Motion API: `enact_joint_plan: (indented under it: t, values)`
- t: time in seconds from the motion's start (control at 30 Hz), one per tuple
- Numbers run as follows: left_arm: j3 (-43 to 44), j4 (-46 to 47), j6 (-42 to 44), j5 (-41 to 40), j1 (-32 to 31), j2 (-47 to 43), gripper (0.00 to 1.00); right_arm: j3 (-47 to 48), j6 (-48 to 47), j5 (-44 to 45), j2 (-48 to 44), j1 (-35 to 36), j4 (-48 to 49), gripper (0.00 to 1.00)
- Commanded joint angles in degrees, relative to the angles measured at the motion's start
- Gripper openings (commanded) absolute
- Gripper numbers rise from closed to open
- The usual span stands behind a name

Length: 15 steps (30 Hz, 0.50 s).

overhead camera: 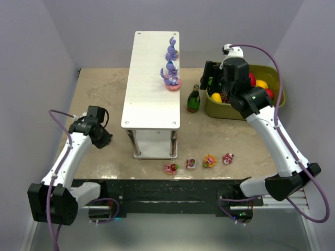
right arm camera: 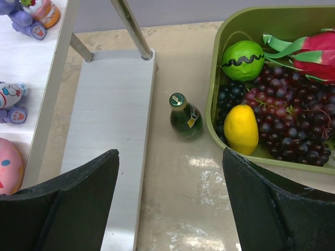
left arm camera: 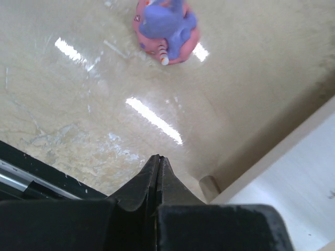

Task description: Place and organize the plastic toys onto the shelf

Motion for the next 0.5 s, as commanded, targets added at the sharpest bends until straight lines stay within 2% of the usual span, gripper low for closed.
enact_joint_plan:
  t: [0.0, 0.2, 0.3, 0.33, 0.4, 0.43, 0.47]
  values:
    - [6.09, -0.59, 2.94, -1.46, 0.26, -0.23, 0.00, 0.01, -0.81, 1.60, -1.05, -0.33, 2.31, 0.83]
    - [11.98, -2.26, 5.93, -3.30, 0.26, -0.31, 0.00, 0.71, -1.07, 1.42, -0.52, -0.42, 2.66, 0.83]
    - [10.67, -2.00, 6.19, -4.62, 0.26, -0.14, 0.26, 0.80, -1.16, 0.81, -0.34, -0.42, 2.75, 0.83]
    - [9.19, -1.56, 6.10, -4.62, 0.35, 0.47, 0.45, 0.80, -1.16, 0.63, -0.34, -0.33, 2.75, 0.83]
    - [7.95, -0.07, 5.75, -4.62, 0.44, 1.17, 0.59, 0.62, -1.25, 0.72, -0.43, -0.42, 2.75, 0.83]
    - [7.07, 0.55, 5.49, -4.71, 0.53, 2.05, 0.70, 0.45, -1.33, 0.72, -0.34, -0.33, 2.75, 0.83]
    - [6.54, 1.33, 5.23, -5.15, 0.61, 2.49, 0.75, 0.19, -1.33, 0.81, -0.43, -0.33, 2.75, 0.83]
